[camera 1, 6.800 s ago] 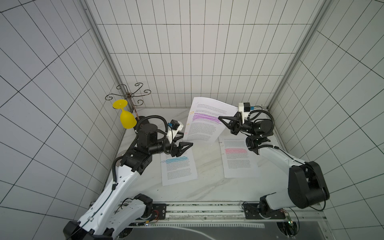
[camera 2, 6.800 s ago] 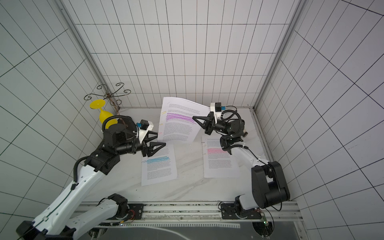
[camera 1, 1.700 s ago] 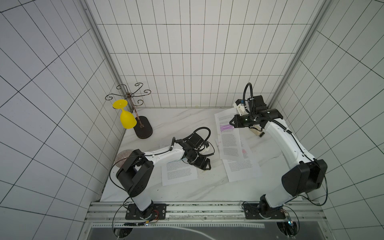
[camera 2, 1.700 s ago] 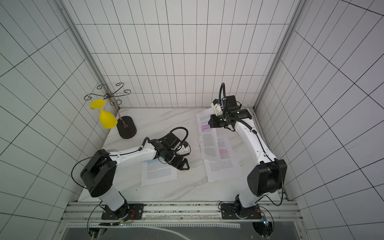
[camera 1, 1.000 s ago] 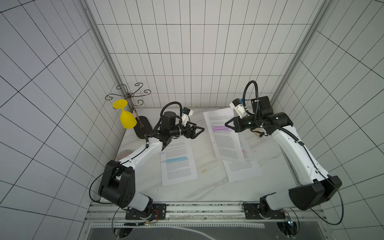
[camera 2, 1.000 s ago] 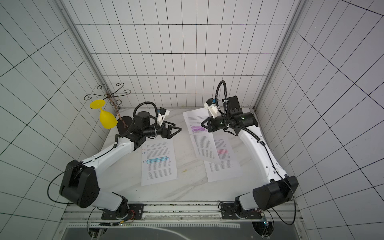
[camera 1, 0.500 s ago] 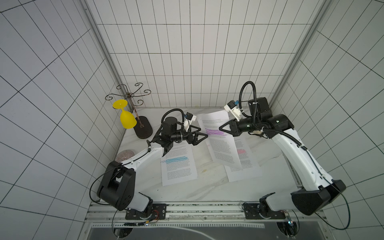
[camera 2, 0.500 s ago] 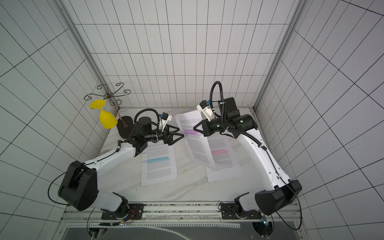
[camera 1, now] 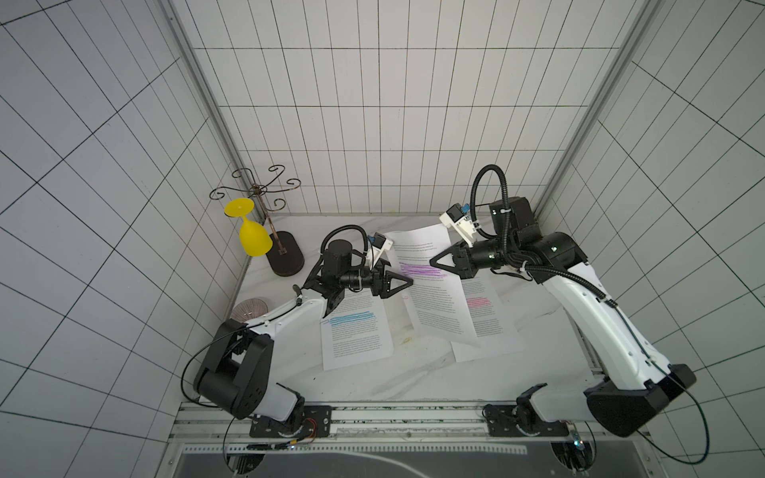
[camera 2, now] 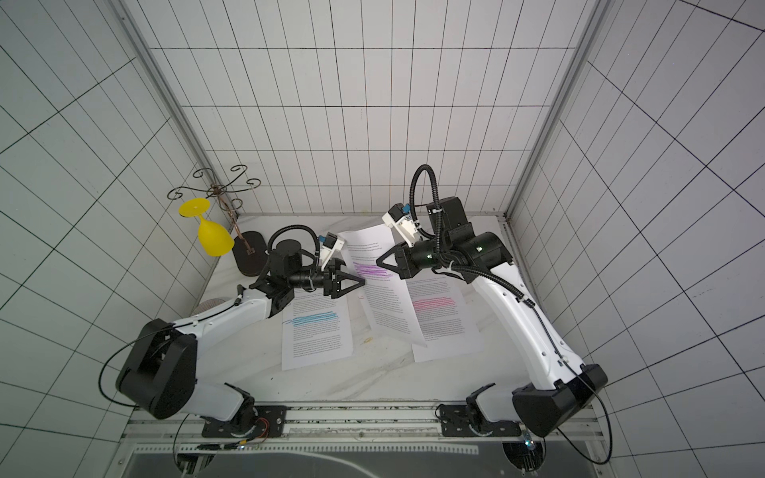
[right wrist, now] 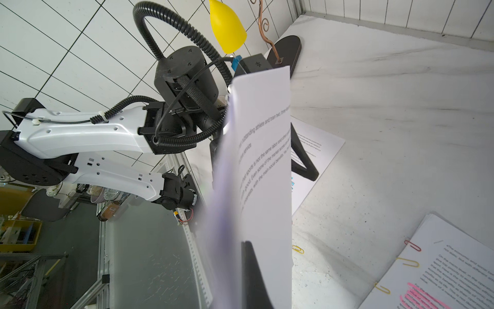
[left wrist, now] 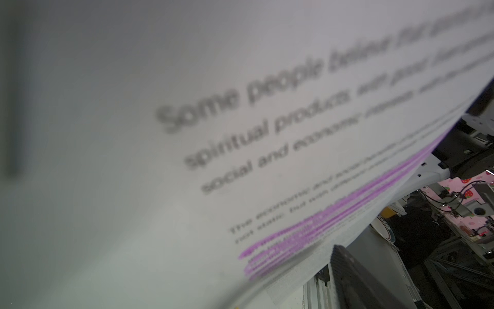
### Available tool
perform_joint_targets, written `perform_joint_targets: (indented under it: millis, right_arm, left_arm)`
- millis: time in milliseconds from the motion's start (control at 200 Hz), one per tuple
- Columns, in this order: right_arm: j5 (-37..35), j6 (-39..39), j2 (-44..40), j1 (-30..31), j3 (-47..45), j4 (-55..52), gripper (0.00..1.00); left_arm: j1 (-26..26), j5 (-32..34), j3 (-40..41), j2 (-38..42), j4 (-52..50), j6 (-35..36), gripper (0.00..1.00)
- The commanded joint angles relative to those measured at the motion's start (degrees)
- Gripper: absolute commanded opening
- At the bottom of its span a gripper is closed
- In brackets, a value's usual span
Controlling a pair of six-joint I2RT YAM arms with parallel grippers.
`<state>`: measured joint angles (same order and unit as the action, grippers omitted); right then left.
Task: Unclip the paperclips from the documents
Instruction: Remove the paper clip from the document.
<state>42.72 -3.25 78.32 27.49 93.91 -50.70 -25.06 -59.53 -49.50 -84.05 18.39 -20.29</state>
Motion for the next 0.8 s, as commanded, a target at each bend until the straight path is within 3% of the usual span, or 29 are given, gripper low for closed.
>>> perform_joint_targets:
  millis: [0,90,195,355,470,795]
  right_arm:
    - [-1.99,0.50,-0.64,0.45,7.73,-0.05,0.00]
    - [-2.08,0.06,-0.38,0.47,8.32,0.76,0.00]
    - [-2.93,-0.07,-0.08,0.46,8.60,0.79,0.00]
    - [-4.14,0.57,-0.10,0.46,8.46,-0.19,0.00]
    - [-4.34,0.61,-0.25,0.46,7.90,-0.76,0.00]
    - [-5.50,1.14,-0.39,0.46,6.95,-1.61,0.00]
  left_arm:
    - [-0.34,-5.13,2.42,1.74,5.32,-3.59,0.60]
    - [-0.39,-5.02,3.74,2.86,5.27,-3.61,0.33]
    - [-0.29,-4.57,4.40,3.78,5.09,-3.87,0.16]
    - [0.44,-2.09,5.10,4.99,3.00,-2.34,0.16]
    - [1.49,-1.15,5.02,5.33,2.03,-1.76,0.23]
    - [3.35,-0.28,5.54,6.69,-0.55,-0.70,0.19]
